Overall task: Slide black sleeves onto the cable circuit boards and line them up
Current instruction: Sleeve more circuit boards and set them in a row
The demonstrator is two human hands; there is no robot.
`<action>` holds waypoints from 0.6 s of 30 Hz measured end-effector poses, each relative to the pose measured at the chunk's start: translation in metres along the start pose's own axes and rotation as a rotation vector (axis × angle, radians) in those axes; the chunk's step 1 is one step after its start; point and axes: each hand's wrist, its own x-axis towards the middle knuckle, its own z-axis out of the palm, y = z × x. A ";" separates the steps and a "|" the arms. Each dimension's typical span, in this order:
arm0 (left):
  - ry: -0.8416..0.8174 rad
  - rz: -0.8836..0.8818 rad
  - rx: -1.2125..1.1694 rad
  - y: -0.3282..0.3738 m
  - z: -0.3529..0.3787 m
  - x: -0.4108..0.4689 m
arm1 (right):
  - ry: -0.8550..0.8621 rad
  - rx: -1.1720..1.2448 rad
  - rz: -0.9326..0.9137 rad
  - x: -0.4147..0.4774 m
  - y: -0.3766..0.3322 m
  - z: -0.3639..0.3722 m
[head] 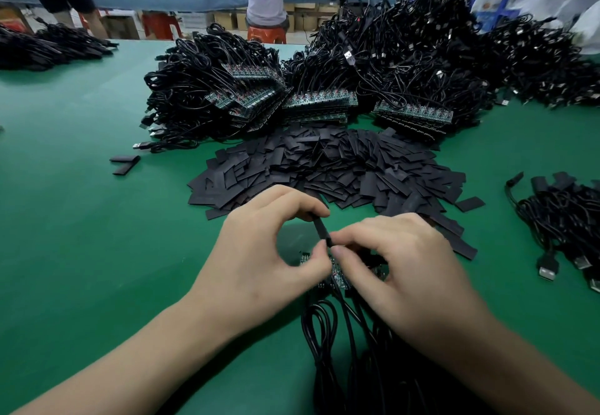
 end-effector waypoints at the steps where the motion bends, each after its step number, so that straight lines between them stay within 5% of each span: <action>1: 0.011 -0.004 0.012 0.002 0.001 -0.001 | -0.007 -0.018 -0.017 0.000 -0.001 0.001; 6: 0.155 0.001 0.078 -0.001 -0.003 0.003 | -0.010 -0.032 -0.001 0.001 -0.005 0.005; 12: -0.042 -0.048 -0.091 -0.006 -0.002 0.000 | 0.049 0.134 0.170 0.000 0.005 0.004; 18: -0.005 -0.084 -0.123 -0.010 -0.002 0.002 | -0.001 0.168 0.146 -0.001 0.003 0.005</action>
